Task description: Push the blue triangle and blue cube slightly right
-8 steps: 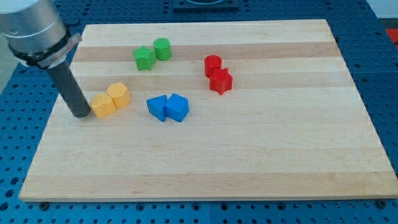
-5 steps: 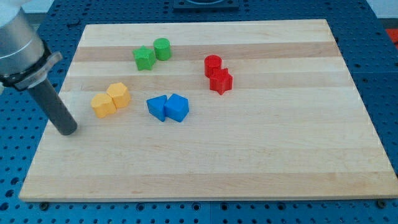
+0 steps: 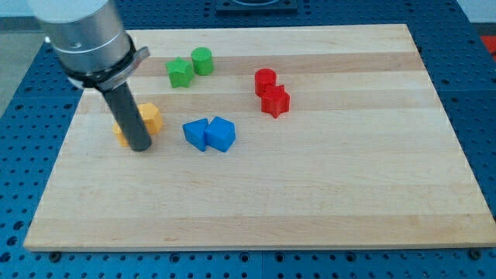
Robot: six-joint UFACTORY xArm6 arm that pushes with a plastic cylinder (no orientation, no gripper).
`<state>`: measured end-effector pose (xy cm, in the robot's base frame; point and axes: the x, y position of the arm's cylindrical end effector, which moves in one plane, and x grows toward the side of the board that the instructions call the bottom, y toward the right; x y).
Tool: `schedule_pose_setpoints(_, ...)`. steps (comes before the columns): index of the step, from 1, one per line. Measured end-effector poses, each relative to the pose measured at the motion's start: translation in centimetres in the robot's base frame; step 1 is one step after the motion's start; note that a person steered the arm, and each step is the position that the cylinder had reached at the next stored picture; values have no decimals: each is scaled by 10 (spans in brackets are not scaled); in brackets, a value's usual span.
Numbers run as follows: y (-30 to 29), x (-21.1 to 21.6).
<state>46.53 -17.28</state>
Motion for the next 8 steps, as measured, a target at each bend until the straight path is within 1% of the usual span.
schedule_pose_setpoints(1, 15, -13)
schedule_pose_setpoints(3, 42, -15)
schedule_pose_setpoints(6, 65, -17)
schedule_pose_setpoints(7, 67, -40)
schedule_pose_setpoints(8, 85, -55)
